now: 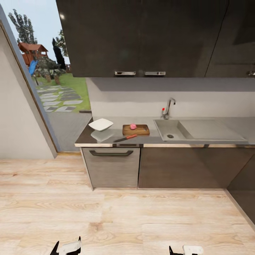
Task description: In the kitchen, take the Vidalia onion out of the sink, dice it on the chopping board with the paring knife, put the diced onion into the bowl on the countertop, then place both the paring knife and the chopping board into the sink.
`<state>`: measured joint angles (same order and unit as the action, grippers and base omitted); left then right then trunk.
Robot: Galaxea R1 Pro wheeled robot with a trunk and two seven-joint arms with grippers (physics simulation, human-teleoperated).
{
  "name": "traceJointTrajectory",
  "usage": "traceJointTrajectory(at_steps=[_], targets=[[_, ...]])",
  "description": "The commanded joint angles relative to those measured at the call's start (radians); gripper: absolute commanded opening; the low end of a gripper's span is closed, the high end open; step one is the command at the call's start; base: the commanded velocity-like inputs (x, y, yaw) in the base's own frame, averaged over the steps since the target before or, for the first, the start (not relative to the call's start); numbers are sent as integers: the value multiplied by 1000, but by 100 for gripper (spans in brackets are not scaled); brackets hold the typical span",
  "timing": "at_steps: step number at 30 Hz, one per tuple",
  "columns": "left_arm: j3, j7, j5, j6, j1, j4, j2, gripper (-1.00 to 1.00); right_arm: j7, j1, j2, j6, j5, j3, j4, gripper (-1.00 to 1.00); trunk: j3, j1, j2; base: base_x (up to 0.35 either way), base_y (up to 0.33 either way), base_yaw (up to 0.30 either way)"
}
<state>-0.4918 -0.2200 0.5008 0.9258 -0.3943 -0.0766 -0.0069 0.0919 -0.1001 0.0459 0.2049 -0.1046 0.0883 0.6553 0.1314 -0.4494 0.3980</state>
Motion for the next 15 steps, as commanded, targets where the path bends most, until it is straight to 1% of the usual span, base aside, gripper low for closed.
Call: traceJointTrajectory(at_steps=[1, 15], targets=[[-8, -3, 4, 4, -1, -3, -1, 100, 8, -1, 2, 4, -10, 8, 0, 100, 0, -1, 2, 0, 0, 0], [-8, -4, 4, 3, -1, -3, -1, 100, 9, -1, 2, 4, -10, 8, -2, 100, -22, -1, 2, 0, 0, 0]])
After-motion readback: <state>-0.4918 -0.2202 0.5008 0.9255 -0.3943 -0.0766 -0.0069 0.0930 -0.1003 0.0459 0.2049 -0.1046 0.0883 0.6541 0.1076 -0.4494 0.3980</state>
